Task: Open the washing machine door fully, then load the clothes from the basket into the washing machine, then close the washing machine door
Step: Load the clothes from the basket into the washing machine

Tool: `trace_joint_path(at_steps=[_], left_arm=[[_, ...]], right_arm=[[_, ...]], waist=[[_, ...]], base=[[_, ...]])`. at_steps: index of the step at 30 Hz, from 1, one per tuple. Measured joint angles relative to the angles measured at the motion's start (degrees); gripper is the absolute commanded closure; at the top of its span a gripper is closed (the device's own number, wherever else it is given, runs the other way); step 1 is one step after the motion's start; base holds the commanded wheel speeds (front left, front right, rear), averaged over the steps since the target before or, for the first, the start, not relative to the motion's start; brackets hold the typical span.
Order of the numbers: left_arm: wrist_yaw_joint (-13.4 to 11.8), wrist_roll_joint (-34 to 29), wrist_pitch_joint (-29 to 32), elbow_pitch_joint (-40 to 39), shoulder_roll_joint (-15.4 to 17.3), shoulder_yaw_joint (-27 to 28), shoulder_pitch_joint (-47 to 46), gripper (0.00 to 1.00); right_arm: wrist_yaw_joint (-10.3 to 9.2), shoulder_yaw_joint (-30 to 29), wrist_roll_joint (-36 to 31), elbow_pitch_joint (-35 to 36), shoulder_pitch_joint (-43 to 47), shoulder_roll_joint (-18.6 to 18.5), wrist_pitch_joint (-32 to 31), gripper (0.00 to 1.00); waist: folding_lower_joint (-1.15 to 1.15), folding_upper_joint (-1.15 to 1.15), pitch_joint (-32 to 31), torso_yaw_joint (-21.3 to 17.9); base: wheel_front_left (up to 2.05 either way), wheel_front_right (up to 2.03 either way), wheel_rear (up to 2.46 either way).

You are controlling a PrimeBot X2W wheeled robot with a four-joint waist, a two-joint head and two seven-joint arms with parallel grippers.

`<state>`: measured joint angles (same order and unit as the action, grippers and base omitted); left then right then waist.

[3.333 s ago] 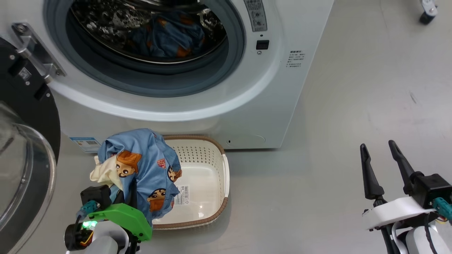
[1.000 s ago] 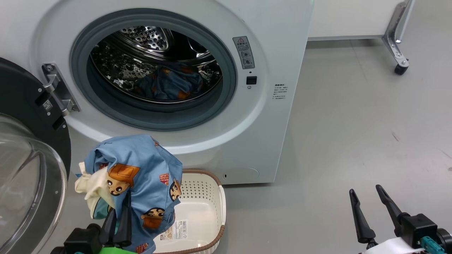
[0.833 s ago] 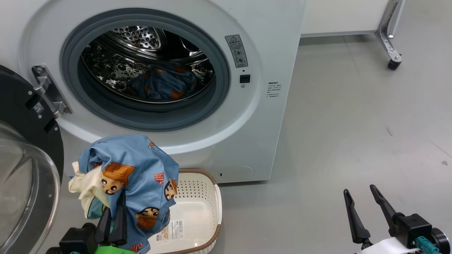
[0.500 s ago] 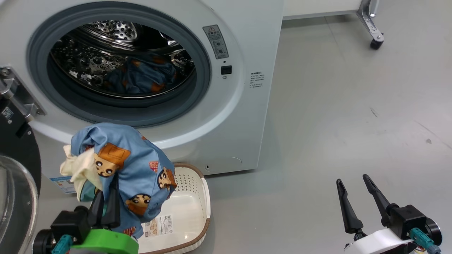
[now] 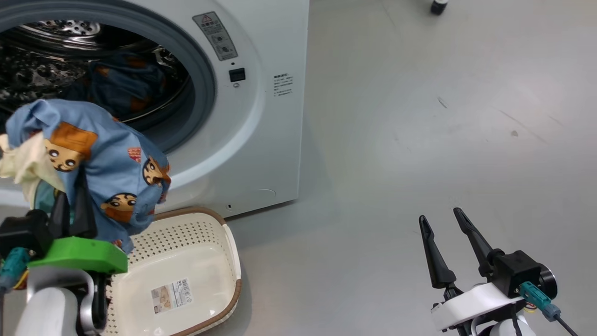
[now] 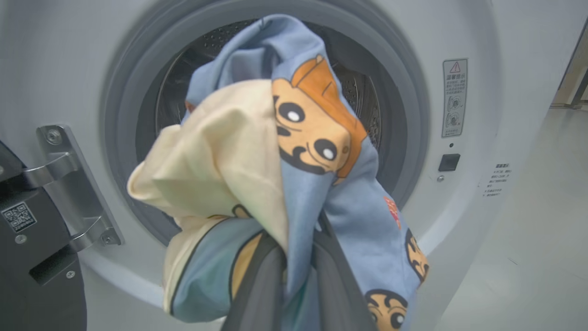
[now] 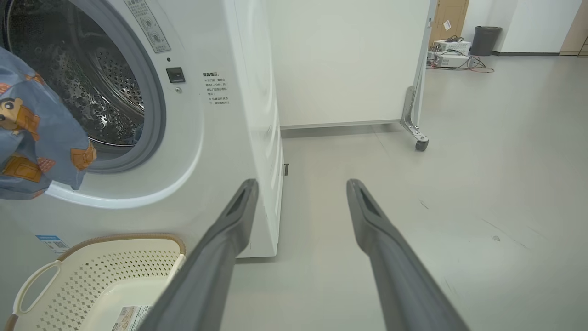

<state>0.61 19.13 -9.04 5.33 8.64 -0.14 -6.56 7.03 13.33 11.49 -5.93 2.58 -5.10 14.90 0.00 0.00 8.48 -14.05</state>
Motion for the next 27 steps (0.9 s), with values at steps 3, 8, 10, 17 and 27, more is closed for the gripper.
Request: trace_joint_path(at_steps=[3,8,10,17,27], left_arm=[[-0.38,0.21,0.71,1.60,1.26,1.59,-2.60,1.00],[-1.08,0.89,2.20,4.98,3.88,4.08,-6.17,1.00],[-1.19,0.89,2.88,6.24,5.27,5.08,-7.50,1.00],[-1.74,0.66,4.53,9.10,10.25,8.01,-14.22,1.00],[-2.18,-0.41,4.78,14.15,13.01,8.34,-23.78,1.00]], right_arm=[[0.00,0.69,0.08,-0.01,-0.83,0.48,0.00,0.00],[0.00,1.77,0.58,-0.09,-1.24,1.45,0.01,0.00],[0.00,2.14,0.59,-0.16,-1.25,1.58,0.00,0.00],[0.00,3.41,1.24,-0.31,-1.52,1.91,0.00,0.00],[0.00,3.63,2.19,-0.27,-2.17,2.60,0.00,0.00]], waist=[[0.00,0.00,1.09,-2.04],[0.00,0.00,2.91,-5.48],[0.00,0.00,3.66,-6.86],[0.00,0.00,6.59,-11.34],[0.01,0.00,11.91,-15.65]], base=[[0.00,0.00,0.00],[0.00,0.00,0.00],[0.00,0.00,0.00],[0.00,0.00,0.00],[0.00,0.00,0.00]])
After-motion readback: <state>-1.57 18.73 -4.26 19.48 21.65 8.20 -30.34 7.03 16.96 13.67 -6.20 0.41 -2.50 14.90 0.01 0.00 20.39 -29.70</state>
